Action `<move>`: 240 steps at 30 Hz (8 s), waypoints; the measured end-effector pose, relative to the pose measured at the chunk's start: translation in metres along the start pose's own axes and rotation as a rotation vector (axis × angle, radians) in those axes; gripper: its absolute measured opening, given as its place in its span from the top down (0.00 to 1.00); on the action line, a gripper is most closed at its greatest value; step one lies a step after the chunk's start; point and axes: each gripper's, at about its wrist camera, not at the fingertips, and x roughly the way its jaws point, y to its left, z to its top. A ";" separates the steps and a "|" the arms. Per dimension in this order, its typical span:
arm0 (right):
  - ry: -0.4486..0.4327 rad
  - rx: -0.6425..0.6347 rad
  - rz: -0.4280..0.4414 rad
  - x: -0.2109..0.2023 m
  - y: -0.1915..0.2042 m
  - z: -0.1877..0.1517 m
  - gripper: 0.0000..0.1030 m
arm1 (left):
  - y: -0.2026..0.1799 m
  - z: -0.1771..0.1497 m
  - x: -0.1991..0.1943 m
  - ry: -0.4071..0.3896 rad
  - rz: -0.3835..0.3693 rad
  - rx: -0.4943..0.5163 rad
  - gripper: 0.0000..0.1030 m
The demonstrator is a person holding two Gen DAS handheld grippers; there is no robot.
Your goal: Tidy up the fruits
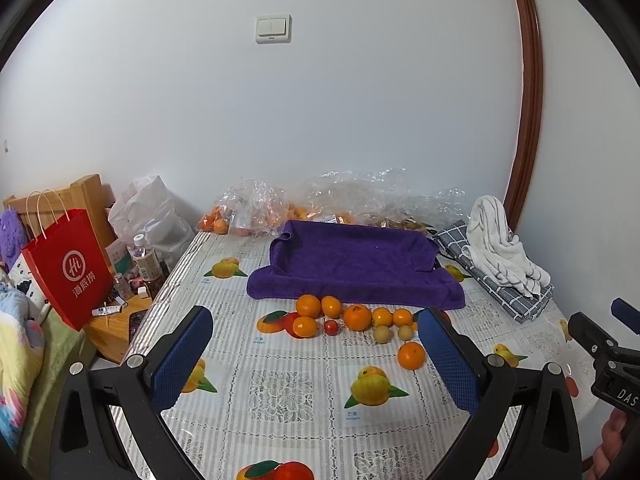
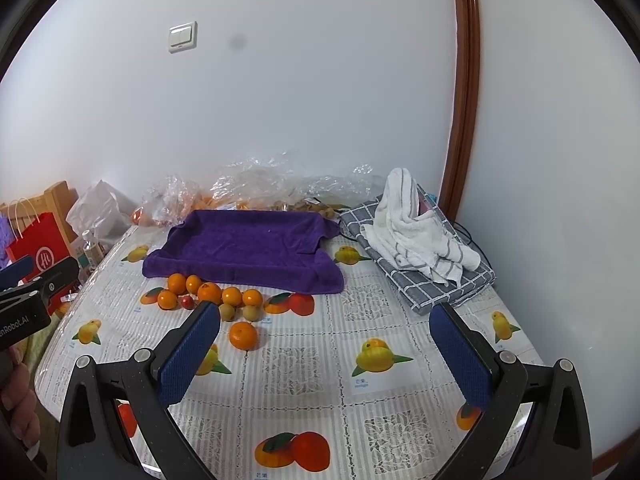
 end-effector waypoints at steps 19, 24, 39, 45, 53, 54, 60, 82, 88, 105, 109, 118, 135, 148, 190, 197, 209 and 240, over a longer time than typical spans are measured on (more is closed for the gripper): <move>0.009 -0.016 0.039 0.017 0.008 -0.007 0.00 | 0.011 -0.013 0.024 0.017 0.027 -0.030 0.00; 0.030 -0.032 0.055 0.037 0.012 -0.016 0.00 | 0.022 -0.021 0.042 0.048 0.051 -0.047 0.00; 0.275 -0.009 0.204 0.153 0.040 -0.063 0.23 | 0.052 -0.076 0.139 0.247 0.099 0.001 0.02; 0.280 -0.013 0.223 0.173 0.052 -0.074 0.23 | 0.062 -0.086 0.160 0.255 0.107 0.016 0.02; 0.282 -0.027 0.245 0.196 0.070 -0.072 0.34 | 0.079 -0.088 0.183 0.297 0.075 -0.043 0.17; 0.292 -0.028 0.258 0.200 0.073 -0.072 0.34 | 0.081 -0.088 0.185 0.304 0.066 -0.057 0.17; 0.346 -0.051 0.254 0.221 0.085 -0.073 0.34 | 0.084 -0.092 0.193 0.345 0.038 -0.064 0.18; 0.311 -0.016 0.240 0.231 0.029 -0.066 0.60 | 0.042 -0.058 0.238 0.348 -0.154 -0.075 0.58; 0.311 -0.023 0.247 0.234 0.032 -0.066 0.60 | 0.033 -0.056 0.244 0.335 -0.165 -0.043 0.58; 0.309 -0.012 0.256 0.233 0.031 -0.067 0.60 | 0.023 -0.058 0.230 0.261 -0.223 0.000 0.67; 0.305 -0.014 0.253 0.232 0.031 -0.068 0.60 | 0.019 -0.056 0.223 0.228 -0.247 0.012 0.67; 0.302 0.003 0.275 0.228 0.028 -0.065 0.60 | 0.030 -0.042 0.209 0.181 -0.247 -0.049 0.68; 0.130 -0.005 0.257 0.238 0.027 0.081 0.60 | 0.039 0.074 0.209 0.140 -0.119 -0.052 0.67; 0.123 0.018 0.282 0.330 0.045 0.141 0.60 | 0.023 0.109 0.293 0.184 -0.112 -0.080 0.67; 0.416 -0.058 0.258 0.441 0.051 0.072 0.59 | -0.004 0.036 0.424 0.455 -0.078 0.054 0.67; 0.416 -0.056 0.255 0.441 0.051 0.074 0.56 | -0.005 0.037 0.421 0.457 -0.076 0.057 0.67; 0.372 -0.060 0.248 0.432 0.050 0.078 0.43 | -0.003 0.040 0.412 0.426 -0.115 0.036 0.51; 0.303 -0.048 0.243 0.399 0.054 0.099 0.42 | 0.007 0.065 0.382 0.359 -0.131 0.013 0.40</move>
